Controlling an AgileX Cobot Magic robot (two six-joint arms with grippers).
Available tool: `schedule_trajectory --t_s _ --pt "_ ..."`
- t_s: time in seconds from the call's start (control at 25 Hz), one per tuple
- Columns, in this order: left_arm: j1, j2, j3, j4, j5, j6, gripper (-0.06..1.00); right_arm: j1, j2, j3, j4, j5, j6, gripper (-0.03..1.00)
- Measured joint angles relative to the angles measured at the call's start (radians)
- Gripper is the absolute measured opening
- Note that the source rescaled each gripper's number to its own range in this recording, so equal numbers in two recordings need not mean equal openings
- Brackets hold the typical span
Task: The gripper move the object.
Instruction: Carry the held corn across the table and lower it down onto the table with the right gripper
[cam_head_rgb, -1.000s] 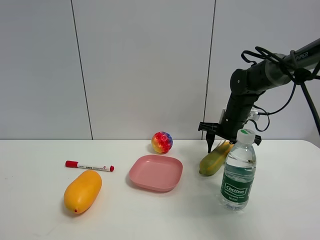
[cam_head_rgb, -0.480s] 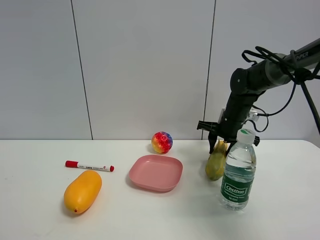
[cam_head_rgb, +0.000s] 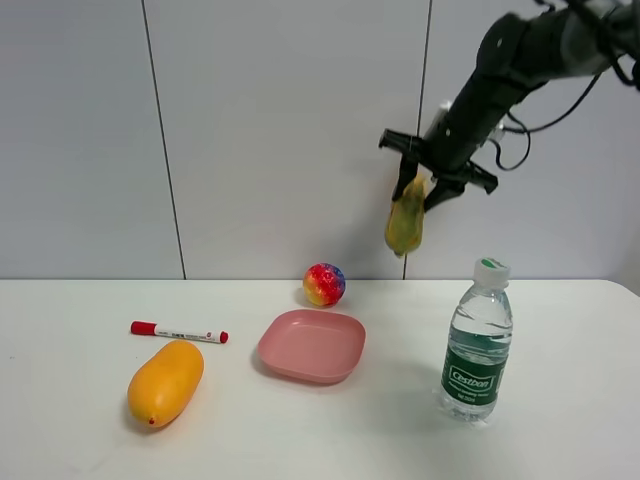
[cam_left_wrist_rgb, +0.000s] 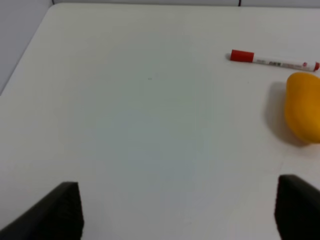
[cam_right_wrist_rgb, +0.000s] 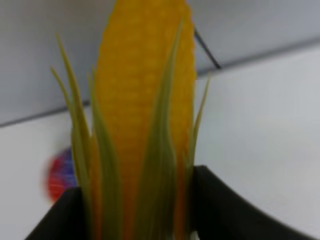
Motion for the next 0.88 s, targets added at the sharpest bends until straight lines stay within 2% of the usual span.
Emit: schedule_trajectory --t_s 0.08,0.24,0.32,0.48,0.6,0.76,0.88 --pt "0.0 0.0 0.0 0.0 0.0 0.0 1.0 0.006 -0.012 -0.092 0.057 0.051 -0.101 0.01" --pt "0.0 0.0 0.0 0.0 0.0 0.0 1.0 0.042 -0.015 -0.283 0.242 0.173 -0.353 0.01" --pt "0.0 0.0 0.0 0.0 0.0 0.0 1.0 0.078 -0.016 -0.351 0.326 0.23 -0.424 0.01" --pt "0.0 0.0 0.0 0.0 0.0 0.0 1.0 0.185 -0.019 -0.427 0.357 0.281 -0.54 0.01" --pt "0.0 0.0 0.0 0.0 0.0 0.0 1.0 0.299 -0.021 -0.431 0.267 0.285 -0.636 0.01" --pt "0.0 0.0 0.0 0.0 0.0 0.0 1.0 0.471 -0.007 -0.431 0.012 0.292 -0.708 0.01" --pt "0.0 0.0 0.0 0.0 0.0 0.0 1.0 0.572 0.022 -0.431 -0.107 0.292 -0.755 0.0"
